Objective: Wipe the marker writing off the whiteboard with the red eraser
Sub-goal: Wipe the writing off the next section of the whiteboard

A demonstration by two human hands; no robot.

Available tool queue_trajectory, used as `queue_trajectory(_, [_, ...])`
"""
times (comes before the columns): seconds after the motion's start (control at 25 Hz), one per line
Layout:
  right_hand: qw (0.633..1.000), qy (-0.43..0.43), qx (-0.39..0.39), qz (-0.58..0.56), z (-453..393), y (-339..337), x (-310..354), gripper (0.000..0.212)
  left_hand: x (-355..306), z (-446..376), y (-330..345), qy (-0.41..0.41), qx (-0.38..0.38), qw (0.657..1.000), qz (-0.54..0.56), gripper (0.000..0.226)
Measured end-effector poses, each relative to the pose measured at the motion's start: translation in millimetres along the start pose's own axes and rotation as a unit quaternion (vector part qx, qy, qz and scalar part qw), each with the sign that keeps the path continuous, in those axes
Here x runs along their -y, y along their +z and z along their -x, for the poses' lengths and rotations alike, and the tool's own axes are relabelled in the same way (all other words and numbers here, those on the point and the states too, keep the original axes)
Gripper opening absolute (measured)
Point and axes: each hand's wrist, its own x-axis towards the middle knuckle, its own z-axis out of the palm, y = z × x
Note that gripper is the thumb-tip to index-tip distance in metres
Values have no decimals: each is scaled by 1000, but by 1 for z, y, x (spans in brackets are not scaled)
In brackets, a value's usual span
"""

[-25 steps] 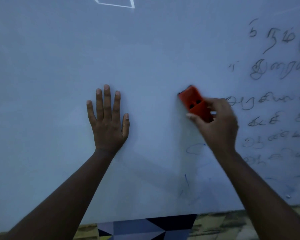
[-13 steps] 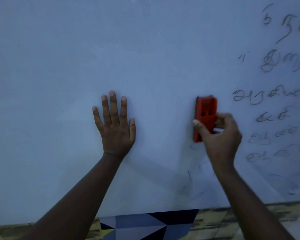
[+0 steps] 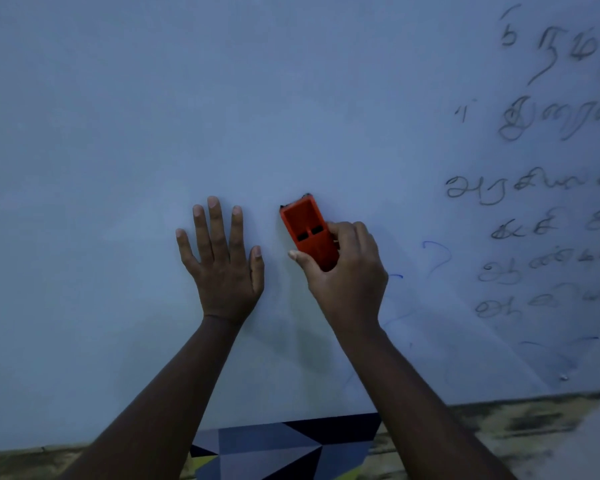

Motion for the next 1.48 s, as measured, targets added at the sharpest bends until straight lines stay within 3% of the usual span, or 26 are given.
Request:
queue_trajectory(0.12, [997,67,-22,-33,7,-10,-21,57,1,2,1,9,-8,1000,2,65])
queue_trajectory(0.36, [950,254,-150,-100,-8,-64,-119,48,3,13,4,29,-6,1000,-2,66])
queue_trajectory(0.52, [948,275,-127,-93,-15,-82,-142,47,2,19,7,15,-4,1000,-3,65])
queue_trajectory(0.68, [926,338,-126,-112,35,-55,-136,43,-1,23,8,16,-6,1000,8,65])
queue_trajectory(0.92, [972,210,-78,-72,48,-10,-64,50,-1,31,10,27,-6,1000,-5,64])
queue_trajectory(1.12, [994,96,52,16,110,24,-36,55,0,34,8,23,2,1000,-8,65])
queue_trajectory(1.2, [992,107,66,4,118,22,-47,56,1,38,9,27,2,1000,-11,65])
queue_trajectory(1.32, [980,193,20,-45,97,3,-71,52,2,43,11,32,-1,999,-8,65])
queue_trajectory(1.48, [971,232,-22,-56,74,-20,-96,49,3,52,12,29,1,1000,-6,63])
